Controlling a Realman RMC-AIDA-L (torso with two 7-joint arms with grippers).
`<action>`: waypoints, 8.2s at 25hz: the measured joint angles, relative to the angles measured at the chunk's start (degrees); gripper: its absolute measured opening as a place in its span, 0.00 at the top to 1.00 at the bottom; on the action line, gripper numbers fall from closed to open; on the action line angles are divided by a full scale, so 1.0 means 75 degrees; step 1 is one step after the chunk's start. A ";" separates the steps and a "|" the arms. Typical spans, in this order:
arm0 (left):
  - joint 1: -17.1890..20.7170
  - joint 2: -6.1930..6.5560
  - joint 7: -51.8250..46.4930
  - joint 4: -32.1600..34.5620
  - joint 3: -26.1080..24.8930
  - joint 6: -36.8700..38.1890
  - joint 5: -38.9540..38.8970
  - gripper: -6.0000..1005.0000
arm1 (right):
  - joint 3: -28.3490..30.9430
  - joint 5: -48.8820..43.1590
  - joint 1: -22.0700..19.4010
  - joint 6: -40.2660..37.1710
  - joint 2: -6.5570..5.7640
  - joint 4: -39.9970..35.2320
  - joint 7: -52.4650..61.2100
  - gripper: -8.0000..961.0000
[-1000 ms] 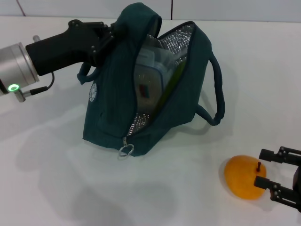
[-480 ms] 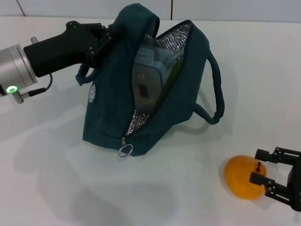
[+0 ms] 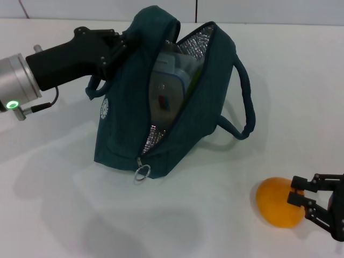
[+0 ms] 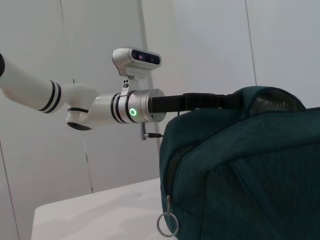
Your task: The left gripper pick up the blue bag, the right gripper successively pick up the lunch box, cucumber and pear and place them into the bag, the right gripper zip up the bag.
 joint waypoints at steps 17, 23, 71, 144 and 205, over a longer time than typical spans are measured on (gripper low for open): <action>0.0004 -0.0011 0.0026 0.0000 0.0040 0.0028 -0.0013 0.94 | 0.0000 0.0024 0.0045 0.0217 0.0055 -0.0002 -0.0037 0.79; 0.0013 -0.0012 0.0026 0.0000 0.0039 0.0053 -0.0017 0.94 | 0.0000 0.0035 0.0064 0.0203 0.0058 -0.0033 -0.0161 0.88; -0.0280 -0.0010 0.0677 -0.0391 0.0070 0.0200 -0.0205 0.94 | -0.2034 0.3096 0.4565 0.1633 0.0620 0.0122 0.2121 0.91; 0.0122 -0.0032 0.3036 -0.1999 0.0036 0.0608 -0.1243 0.94 | -0.0405 0.1382 0.0903 0.1500 0.0487 -0.2193 0.1880 0.92; 0.0146 -0.0175 0.8072 -0.5461 0.0048 0.1195 -0.2140 0.63 | 0.1034 -0.3073 0.0824 -0.1025 0.0465 -0.2523 0.1748 0.43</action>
